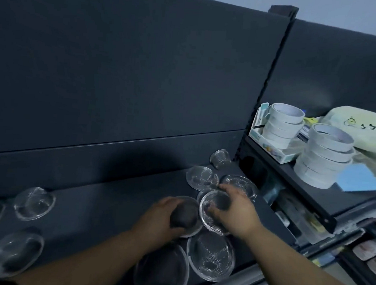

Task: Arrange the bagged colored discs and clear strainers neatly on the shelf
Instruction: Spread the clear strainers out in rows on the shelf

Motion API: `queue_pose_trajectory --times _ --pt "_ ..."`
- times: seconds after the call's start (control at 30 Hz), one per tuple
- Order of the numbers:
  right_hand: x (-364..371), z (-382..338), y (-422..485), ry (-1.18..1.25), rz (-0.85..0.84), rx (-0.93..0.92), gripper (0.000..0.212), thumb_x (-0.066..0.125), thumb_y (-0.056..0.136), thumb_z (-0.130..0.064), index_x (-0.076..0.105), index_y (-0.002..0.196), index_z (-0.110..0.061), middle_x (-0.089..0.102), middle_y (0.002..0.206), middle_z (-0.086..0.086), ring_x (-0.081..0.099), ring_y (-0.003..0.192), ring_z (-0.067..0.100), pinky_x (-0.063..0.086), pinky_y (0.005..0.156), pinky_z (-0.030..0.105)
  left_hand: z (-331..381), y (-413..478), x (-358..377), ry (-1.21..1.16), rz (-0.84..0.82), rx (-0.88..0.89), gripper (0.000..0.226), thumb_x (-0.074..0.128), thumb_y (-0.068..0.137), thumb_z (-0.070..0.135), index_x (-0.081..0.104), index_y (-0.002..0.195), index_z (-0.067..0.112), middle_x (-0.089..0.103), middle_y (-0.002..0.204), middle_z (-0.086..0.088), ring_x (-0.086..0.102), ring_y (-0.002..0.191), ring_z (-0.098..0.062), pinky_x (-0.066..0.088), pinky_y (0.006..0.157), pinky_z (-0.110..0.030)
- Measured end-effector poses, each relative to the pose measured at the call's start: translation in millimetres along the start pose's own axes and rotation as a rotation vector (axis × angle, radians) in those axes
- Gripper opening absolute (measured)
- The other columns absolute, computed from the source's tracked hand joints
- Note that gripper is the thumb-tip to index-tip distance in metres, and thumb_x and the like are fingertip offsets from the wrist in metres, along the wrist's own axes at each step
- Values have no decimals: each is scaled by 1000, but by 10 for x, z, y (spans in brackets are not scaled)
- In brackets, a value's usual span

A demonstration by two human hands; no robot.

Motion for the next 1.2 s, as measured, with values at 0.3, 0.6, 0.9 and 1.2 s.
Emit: queue_pose_trajectory --times 0.3,0.6,0.9,1.2 --pt "54 218 118 -37 -43 -161 76 78 61 -46 51 130 -31 57 125 -6 52 116 16 44 95 26 63 450 -25 45 109 -137 56 66 83 35 48 136 26 47 139 4 46 124 -9 26 94 -7" --pt "-396 323 268 18 149 -115 66 75 67 -38 54 128 -27 55 125 -7 47 118 16 40 99 26 368 1120 -58 66 205 -97 56 63 88 24 45 140 17 45 141 -3 44 127 -16 25 100 -12" --pt "-480 683 353 36 188 30 64 69 74 -39 49 133 -25 51 131 -4 40 123 19 30 99 21 563 1938 182 576 46 262 59 52 90 15 35 146 19 32 153 -3 30 139 -23 27 114 -33" --pt "-342 725 494 4 200 24 65 54 73 -55 51 130 -24 53 130 -3 44 118 22 37 103 30 650 2366 325 1036 -143 442 55 32 100 19 14 152 23 7 160 -4 3 147 -21 2 118 -39"
Point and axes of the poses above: each hand's wrist, its own y-axis towards the middle knuckle, its own x-axis out of the palm, z = x × y, the point moved 2 cm from there along y, towards the middle knuckle
